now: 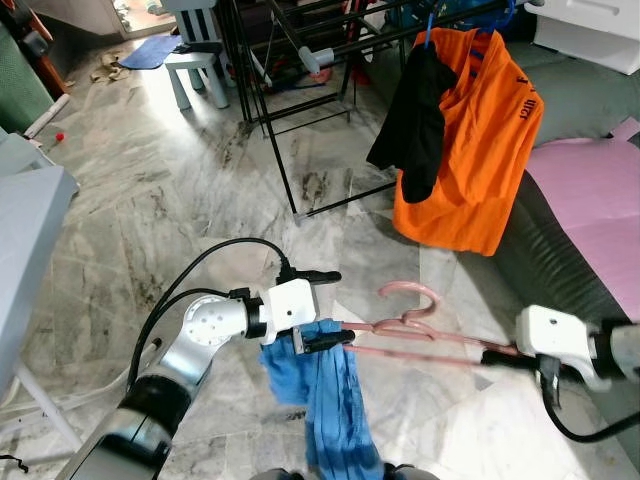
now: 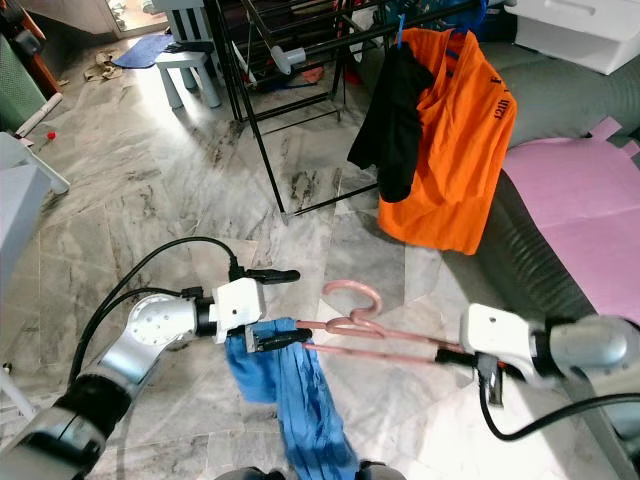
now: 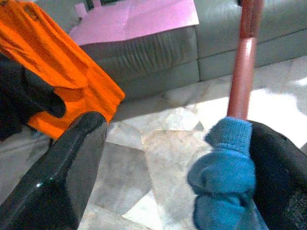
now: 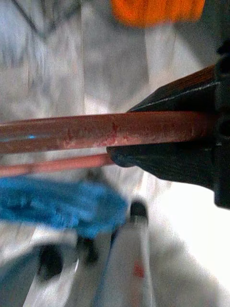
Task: Hang hanger
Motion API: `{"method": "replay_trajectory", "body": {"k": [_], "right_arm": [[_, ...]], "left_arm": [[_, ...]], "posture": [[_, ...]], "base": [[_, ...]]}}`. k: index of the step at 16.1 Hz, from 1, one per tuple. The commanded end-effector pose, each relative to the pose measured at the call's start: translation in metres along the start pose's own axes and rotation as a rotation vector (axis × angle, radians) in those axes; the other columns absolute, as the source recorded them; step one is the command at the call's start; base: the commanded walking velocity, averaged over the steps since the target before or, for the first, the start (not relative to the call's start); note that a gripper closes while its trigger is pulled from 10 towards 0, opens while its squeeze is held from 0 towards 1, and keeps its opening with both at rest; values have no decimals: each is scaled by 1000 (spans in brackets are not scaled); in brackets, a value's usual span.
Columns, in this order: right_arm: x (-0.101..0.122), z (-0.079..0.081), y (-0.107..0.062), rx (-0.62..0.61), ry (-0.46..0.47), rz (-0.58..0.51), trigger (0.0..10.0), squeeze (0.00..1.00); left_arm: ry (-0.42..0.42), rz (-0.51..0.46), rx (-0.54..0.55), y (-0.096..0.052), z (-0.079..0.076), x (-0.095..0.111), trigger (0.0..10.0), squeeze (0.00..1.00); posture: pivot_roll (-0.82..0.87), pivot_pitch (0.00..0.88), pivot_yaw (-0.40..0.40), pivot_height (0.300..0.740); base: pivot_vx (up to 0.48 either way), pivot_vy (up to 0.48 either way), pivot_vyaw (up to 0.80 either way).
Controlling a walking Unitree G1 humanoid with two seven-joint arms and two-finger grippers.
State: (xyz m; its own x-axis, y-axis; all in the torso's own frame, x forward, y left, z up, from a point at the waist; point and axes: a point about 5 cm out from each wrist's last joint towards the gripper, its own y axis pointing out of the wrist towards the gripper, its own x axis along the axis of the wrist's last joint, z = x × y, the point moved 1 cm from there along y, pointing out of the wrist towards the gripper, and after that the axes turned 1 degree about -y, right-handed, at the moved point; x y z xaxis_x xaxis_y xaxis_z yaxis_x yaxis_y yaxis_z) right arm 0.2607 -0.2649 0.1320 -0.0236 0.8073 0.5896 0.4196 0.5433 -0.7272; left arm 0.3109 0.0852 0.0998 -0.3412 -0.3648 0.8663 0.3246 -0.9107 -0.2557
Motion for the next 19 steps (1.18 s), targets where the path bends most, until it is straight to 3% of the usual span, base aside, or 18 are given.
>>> {"method": "replay_trajectory", "body": {"k": [1, 3, 7, 9, 13, 19], "right_arm": [[9, -13, -3, -82, -91, -3, 10000, 0], [14, -25, -9, -160, -176, 18, 10000, 0], [21, -38, -14, -240, -228, 19, 10000, 0], [24, -46, -14, -290, -276, 26, 10000, 0], [26, -54, -15, -347, -320, 52, 10000, 0], [30, -58, -10, -365, -343, 27, 10000, 0]], "left_arm": [[7, 29, -21, -1, 3, -3, 0, 0], [19, 51, -7, -1, 11, -4, 0, 0], [46, 85, 60, 3, 34, 1, 0, 0], [99, 102, 111, 9, 47, 8, 0, 0], [125, 124, 149, 12, 52, 9, 0, 0], [120, 142, 148, 13, 48, 2, 0, 0]], "posture": [[-167, 122, 125, 740], [-165, 123, 131, 740], [-163, 122, 137, 740], [-166, 121, 140, 740], [-167, 120, 144, 740], [-165, 117, 138, 740]], "base": [[0, 0, 0], [0, 0, 0], [0, 0, 0], [0, 0, 0], [0, 0, 0], [0, 0, 0]]}}
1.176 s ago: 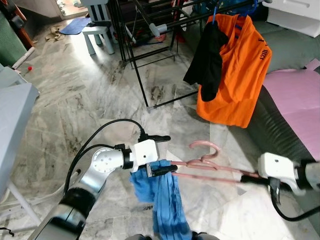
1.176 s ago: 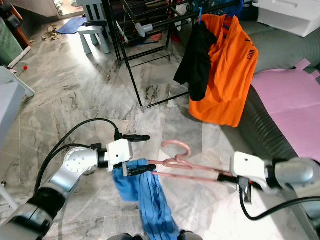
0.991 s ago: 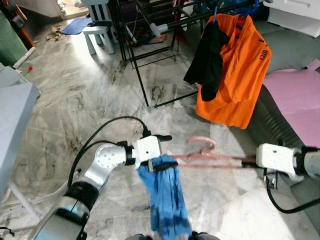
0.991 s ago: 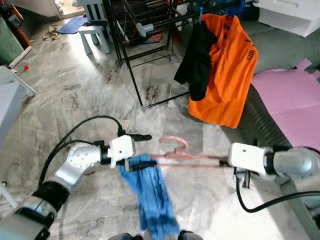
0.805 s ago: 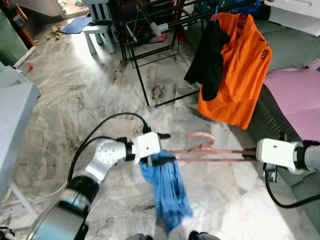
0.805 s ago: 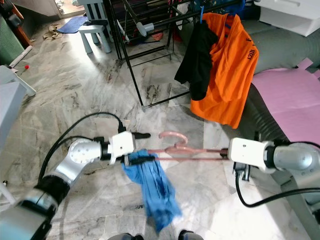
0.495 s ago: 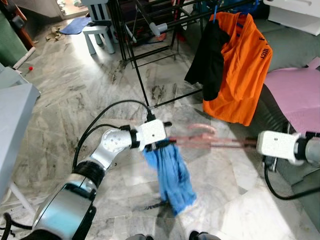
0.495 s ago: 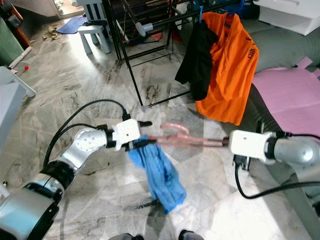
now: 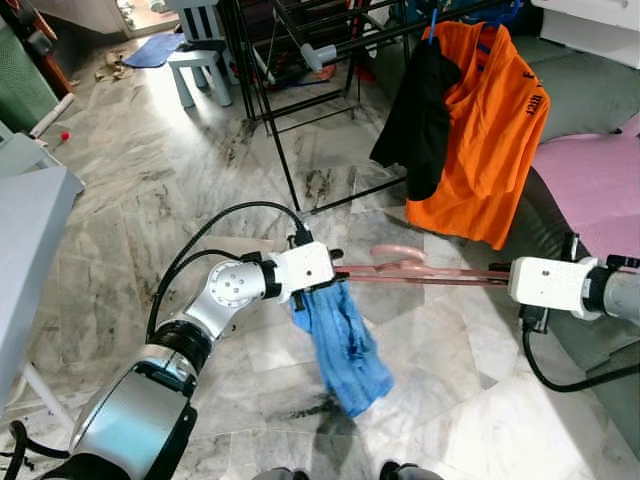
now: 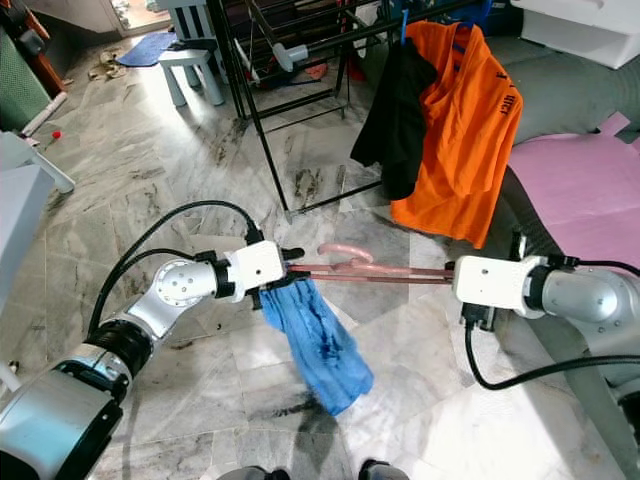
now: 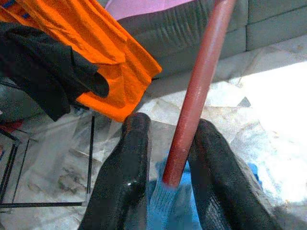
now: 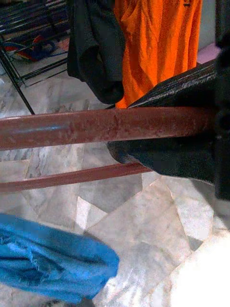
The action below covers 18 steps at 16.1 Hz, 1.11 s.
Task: Hang hanger
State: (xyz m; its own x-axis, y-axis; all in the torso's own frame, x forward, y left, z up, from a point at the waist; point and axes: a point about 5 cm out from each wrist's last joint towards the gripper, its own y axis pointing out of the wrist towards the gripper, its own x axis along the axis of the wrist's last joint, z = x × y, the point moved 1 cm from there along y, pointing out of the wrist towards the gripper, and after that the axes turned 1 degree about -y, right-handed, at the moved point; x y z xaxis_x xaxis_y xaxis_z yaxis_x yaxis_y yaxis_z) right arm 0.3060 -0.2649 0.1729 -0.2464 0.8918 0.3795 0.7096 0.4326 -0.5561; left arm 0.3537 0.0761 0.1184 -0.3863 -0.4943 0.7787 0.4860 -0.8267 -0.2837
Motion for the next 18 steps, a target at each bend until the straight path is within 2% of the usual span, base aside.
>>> {"method": "replay_trajectory", "body": {"k": [1, 10, 11, 13, 16, 18], "right_arm": [[6, -4, 2, -18, -23, -30, 10000, 0], [3, 0, 7, -17, -3, -37, 10000, 0], [3, 2, 9, 4, 51, -53, 10000, 1000], [2, 4, 7, 52, 71, -56, 10000, 1000], [0, -1, 1, 73, 103, -53, 10000, 1000], [1, 5, -2, 153, 197, -87, 10000, 1000]], "left_arm": [[9, 22, 4, -3, 3, -3, 0, 0], [-23, 21, -35, -3, -5, -8, 0, 0], [-26, 25, -41, -4, -6, -9, 0, 0], [-32, 33, -41, -5, -7, -11, 0, 0], [-41, 44, -37, -7, -8, -14, 0, 0], [-45, 51, -35, -7, -9, -16, 0, 0]], "posture": [[-165, 116, 137, 740], [-166, 117, 134, 740], [-166, 118, 131, 740], [-166, 119, 129, 740], [-168, 120, 125, 740], [-170, 120, 124, 740]], "base": [[0, 0, 0], [0, 0, 0], [0, 0, 0], [0, 0, 0], [0, 0, 0], [0, 0, 0]]}}
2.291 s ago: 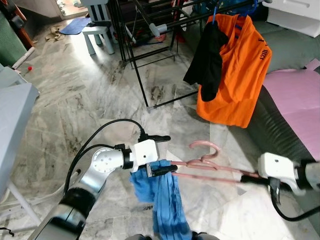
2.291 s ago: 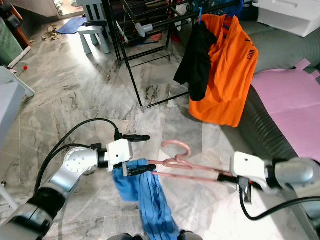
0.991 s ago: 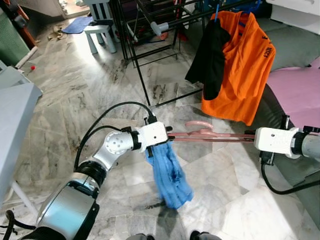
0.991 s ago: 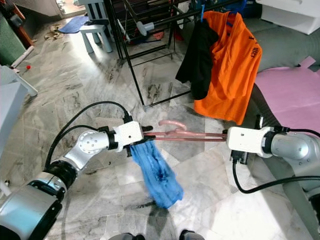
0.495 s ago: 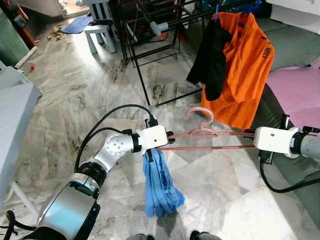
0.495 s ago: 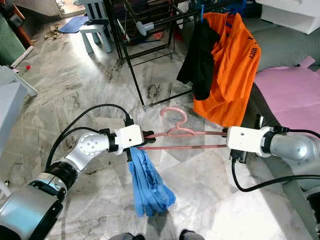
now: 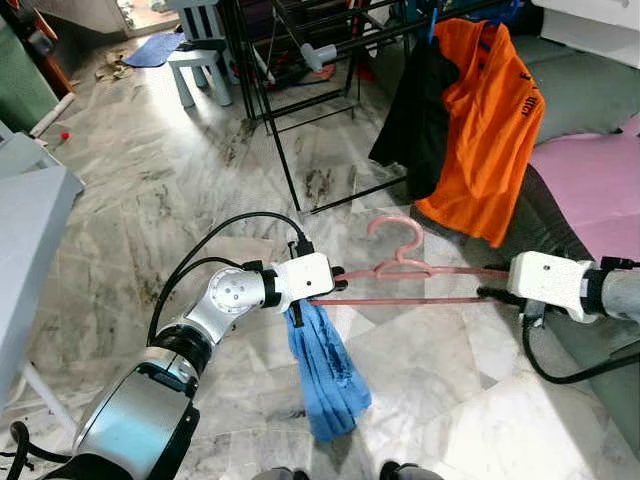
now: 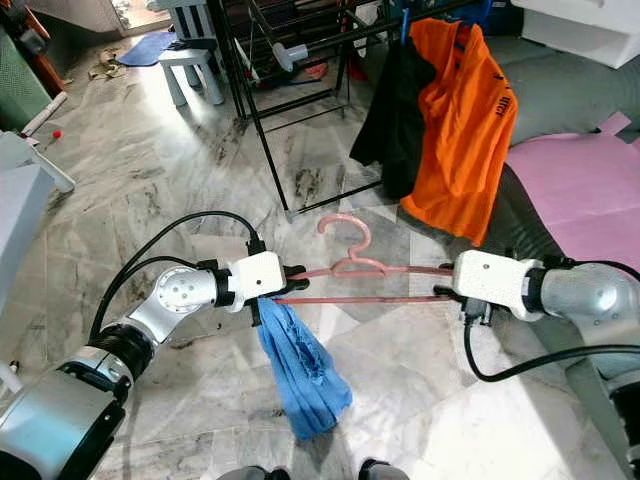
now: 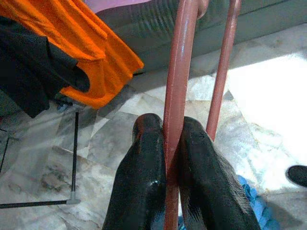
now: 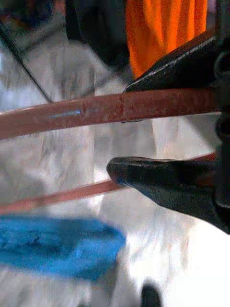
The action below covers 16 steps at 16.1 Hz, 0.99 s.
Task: Hang hanger
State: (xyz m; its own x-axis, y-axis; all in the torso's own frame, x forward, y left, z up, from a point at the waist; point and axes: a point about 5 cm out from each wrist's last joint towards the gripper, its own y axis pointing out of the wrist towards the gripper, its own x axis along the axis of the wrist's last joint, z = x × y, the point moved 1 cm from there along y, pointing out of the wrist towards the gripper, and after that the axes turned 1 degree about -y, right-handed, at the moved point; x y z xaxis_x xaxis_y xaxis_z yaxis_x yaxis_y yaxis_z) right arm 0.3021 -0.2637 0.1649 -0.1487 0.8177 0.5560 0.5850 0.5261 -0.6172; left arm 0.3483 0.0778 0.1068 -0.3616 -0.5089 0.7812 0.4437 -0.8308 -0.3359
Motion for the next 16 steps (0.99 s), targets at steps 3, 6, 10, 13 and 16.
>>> {"method": "replay_trajectory", "body": {"k": [3, 6, 10, 13, 16], "right_arm": [[0, 13, -1, 122, 116, -63, 10000, 1000], [3, -1, 2, 17, 83, -88, 10000, 1000], [13, -24, 4, -203, -15, -125, 10000, 1000], [6, 0, 15, -60, 102, -167, 10000, 1000], [1, 19, 12, 103, 152, -147, 10000, 1000]], "left_arm": [[-30, 22, 32, -6, 1, -8, 0, 0], [-30, 17, 26, -5, 0, -8, 0, 0], [-30, 7, 20, -5, -3, -8, 0, 0], [-19, -6, 50, -3, -1, -4, 0, 0], [-2, 4, 66, -4, 2, -5, 0, 0]], "posture": [[-168, 116, 120, 740], [-166, 114, 117, 740], [-167, 115, 115, 740], [-168, 113, 111, 740], [-170, 112, 110, 740]], "base": [[0, 0, 0], [0, 0, 0], [0, 0, 0], [0, 0, 0], [0, 0, 0]]}}
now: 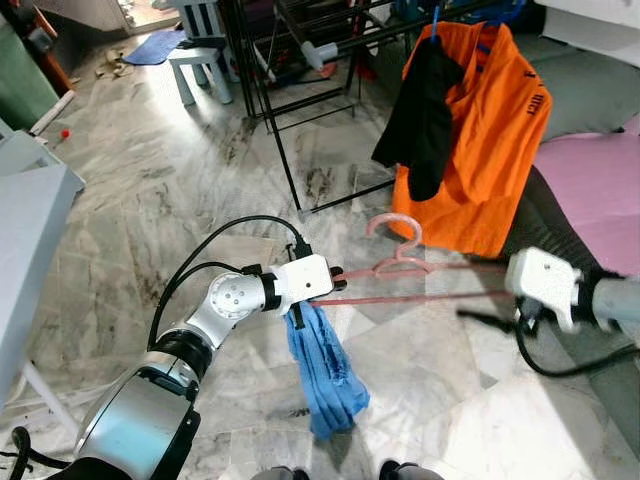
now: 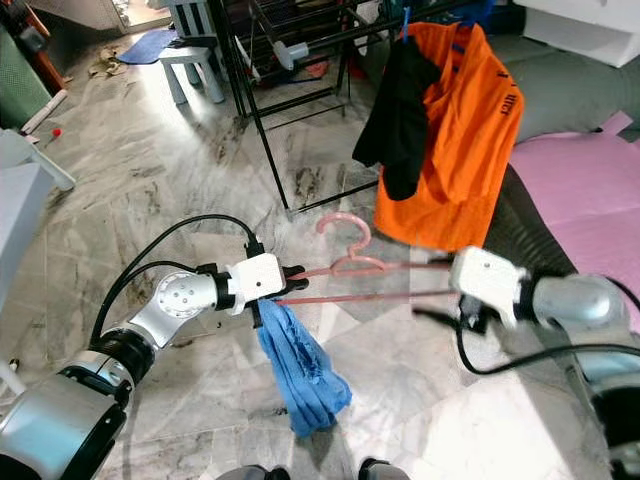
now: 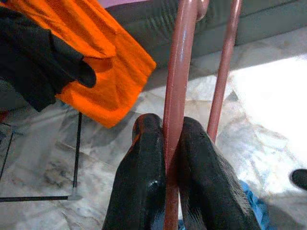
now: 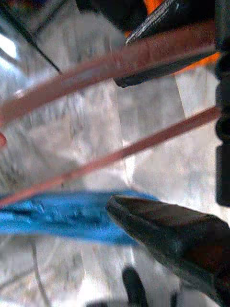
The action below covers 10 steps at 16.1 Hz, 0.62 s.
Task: Hang hanger
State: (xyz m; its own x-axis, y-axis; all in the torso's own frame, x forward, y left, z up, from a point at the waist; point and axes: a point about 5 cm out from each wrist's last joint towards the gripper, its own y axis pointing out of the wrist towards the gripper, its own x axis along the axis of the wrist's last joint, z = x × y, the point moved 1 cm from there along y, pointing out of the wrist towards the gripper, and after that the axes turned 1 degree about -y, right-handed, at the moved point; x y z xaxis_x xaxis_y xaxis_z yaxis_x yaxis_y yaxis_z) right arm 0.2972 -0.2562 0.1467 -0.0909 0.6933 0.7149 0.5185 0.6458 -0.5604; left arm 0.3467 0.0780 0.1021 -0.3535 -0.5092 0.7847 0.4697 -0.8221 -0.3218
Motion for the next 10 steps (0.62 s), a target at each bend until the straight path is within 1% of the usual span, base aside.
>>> {"method": "replay_trajectory", "body": {"k": [1, 3, 4, 6, 7, 8, 9, 10], "right_arm": [[6, 3, -1, 56, 2, -13, 10000, 1000], [10, -1, -5, 63, 0, -16, 10000, 1000], [17, -12, -9, 28, -28, -21, 10000, 1000], [25, -23, -15, 12, -42, -23, 10000, 1000], [25, -27, -19, 23, -54, -1, 10000, 663], [25, -30, -20, 13, -69, 8, 10000, 0], [28, -40, -22, -22, -61, -8, 10000, 0], [31, -43, -21, -29, -52, -24, 10000, 0]], "left_arm": [[7, 5, 37, -5, 6, -2, 0, 0], [10, 8, 40, -6, 6, -3, 0, 0], [17, 4, 36, -5, 5, -2, 0, 0], [27, -1, 29, -4, 4, -1, 0, 0], [35, 1, 23, -4, 2, -1, 0, 0], [38, 1, 20, -4, 2, -1, 0, 0], [42, -1, 16, -3, 0, -1, 0, 0], [42, -1, 14, -3, -1, -2, 0, 0]], "posture": [[-170, 112, 110, 740], [-170, 112, 110, 740], [-171, 112, 108, 740], [-171, 112, 108, 740], [-172, 114, 107, 740], [-170, 114, 106, 740], [-168, 113, 104, 740], [-168, 111, 101, 740]], "base": [[0, 0, 0], [0, 0, 0], [0, 0, 0], [0, 0, 0], [0, 0, 0], [0, 0, 0], [0, 0, 0], [0, 0, 0]]}}
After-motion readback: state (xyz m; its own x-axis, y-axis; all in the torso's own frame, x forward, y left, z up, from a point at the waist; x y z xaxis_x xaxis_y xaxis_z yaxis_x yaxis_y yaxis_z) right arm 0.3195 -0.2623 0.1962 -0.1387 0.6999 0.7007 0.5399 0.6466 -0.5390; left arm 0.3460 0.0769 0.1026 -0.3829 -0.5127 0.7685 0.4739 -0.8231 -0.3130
